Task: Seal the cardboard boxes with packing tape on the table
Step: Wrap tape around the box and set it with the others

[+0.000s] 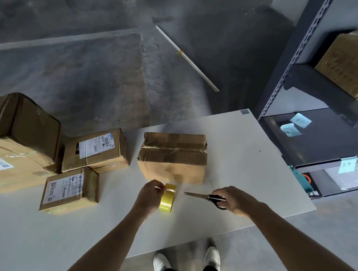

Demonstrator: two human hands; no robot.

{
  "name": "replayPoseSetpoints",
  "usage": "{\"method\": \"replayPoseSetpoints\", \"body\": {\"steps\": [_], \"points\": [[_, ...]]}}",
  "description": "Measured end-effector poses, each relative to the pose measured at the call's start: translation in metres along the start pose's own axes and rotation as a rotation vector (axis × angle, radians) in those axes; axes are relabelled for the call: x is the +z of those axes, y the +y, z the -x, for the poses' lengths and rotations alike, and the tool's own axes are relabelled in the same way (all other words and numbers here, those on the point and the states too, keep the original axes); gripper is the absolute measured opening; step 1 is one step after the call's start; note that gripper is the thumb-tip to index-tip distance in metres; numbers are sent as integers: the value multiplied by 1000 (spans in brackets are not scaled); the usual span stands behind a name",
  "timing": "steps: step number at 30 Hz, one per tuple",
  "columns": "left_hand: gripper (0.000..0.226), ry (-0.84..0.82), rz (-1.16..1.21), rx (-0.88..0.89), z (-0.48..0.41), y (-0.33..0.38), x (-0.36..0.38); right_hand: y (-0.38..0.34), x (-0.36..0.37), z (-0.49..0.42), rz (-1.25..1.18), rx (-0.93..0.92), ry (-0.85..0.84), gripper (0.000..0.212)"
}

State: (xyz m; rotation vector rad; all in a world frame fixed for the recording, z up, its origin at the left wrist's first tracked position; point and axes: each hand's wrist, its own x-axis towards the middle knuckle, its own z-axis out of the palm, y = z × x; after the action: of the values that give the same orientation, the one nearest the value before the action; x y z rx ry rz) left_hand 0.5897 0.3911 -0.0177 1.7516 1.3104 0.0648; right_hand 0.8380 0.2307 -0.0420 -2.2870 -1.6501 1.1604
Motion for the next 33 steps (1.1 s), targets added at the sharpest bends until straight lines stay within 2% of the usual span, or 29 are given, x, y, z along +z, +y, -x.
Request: {"method": "replayPoseSetpoints", "body": {"steps": [6, 9, 13, 18, 21, 25, 28, 33], "points": [[15, 55, -112, 55, 3, 0, 5, -3, 12, -8, 124, 47, 91, 9], [11, 55, -162, 79, 5, 1, 9, -6, 18, -10, 195, 35, 130, 17], [18, 71, -183, 96, 9, 6, 12, -6, 24, -11, 255, 23, 147, 23], [20, 50, -203, 120, 11, 13, 18, -5, 23, -7, 231, 28, 129, 26], [19, 45, -205, 141, 11, 17, 23, -10, 19, -6, 204, -31, 181, 29], [21, 30, -207, 178, 12, 25, 31, -31, 12, -7, 37, -137, 214, 49], [24, 24, -202, 209, 13, 31, 36, -48, 9, -10, 9, -203, 244, 57], [23, 32, -188, 285, 19, 39, 42, -59, 9, -17, 7, -281, 344, 36]]}}
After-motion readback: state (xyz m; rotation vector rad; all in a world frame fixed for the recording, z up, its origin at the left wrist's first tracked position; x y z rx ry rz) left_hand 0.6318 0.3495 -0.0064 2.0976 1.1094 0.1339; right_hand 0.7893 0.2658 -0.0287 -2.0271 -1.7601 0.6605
